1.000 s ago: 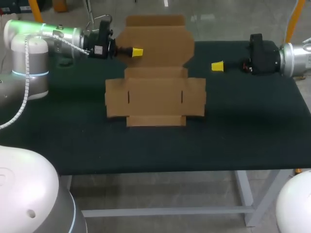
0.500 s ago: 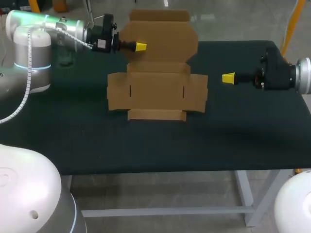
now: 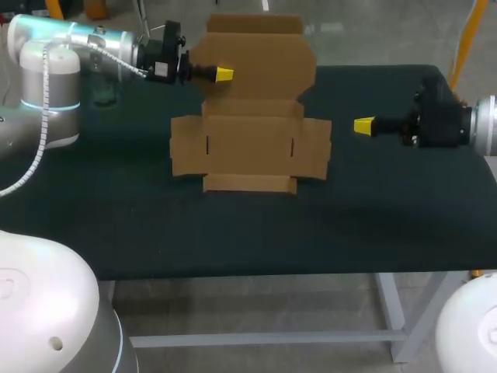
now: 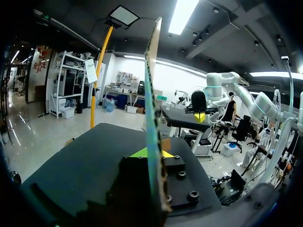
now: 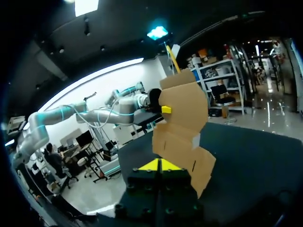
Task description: Assemble the packaging by folding the flat box into shape, placing the metal phone stand inside, and closing the box properly
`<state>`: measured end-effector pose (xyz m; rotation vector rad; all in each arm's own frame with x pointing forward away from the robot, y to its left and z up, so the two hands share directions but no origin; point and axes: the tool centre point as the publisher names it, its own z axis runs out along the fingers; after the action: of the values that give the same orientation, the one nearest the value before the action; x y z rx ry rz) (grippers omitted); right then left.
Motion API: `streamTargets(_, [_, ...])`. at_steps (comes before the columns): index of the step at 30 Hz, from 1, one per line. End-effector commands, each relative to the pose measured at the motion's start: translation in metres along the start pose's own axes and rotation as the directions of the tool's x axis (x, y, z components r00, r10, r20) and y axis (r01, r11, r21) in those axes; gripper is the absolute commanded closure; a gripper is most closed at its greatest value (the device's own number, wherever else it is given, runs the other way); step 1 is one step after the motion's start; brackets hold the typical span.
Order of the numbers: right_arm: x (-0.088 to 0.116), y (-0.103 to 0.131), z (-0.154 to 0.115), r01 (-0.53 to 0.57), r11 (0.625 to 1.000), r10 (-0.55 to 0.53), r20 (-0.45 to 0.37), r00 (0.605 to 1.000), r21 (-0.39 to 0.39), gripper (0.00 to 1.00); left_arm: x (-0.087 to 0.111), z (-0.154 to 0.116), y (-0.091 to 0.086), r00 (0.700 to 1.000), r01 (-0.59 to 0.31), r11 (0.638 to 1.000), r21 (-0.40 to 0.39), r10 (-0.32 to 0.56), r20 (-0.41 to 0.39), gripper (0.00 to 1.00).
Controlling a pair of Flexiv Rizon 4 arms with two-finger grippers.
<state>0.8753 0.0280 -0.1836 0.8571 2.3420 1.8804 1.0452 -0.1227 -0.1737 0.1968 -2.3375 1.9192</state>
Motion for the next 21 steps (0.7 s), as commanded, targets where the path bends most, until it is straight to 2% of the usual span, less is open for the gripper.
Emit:
streamTargets(1, [0.010, 0.008, 0.014, 0.051, 0.998, -0.052, 0.015, 0.999, 0.029, 1.00, 0.003, -0.001, -0.004, 1.000, -0.001, 1.000, 0.003, 0.001, 0.006, 1.00])
streamTargets(15, [0.037, -0.001, 0.011, 0.191, 0.981, -0.191, 0.027, 0.981, 0.016, 1.00, 0.022, -0.010, -0.013, 0.999, -0.019, 1.000, 0.014, 0.019, 0.039, 1.00])
streamTargets(21, [0.045, -0.007, 0.009, 0.219, 0.976, -0.219, 0.036, 0.975, 0.018, 1.00, 0.029, -0.012, -0.018, 0.999, -0.017, 0.999, 0.034, 0.015, 0.050, 1.00])
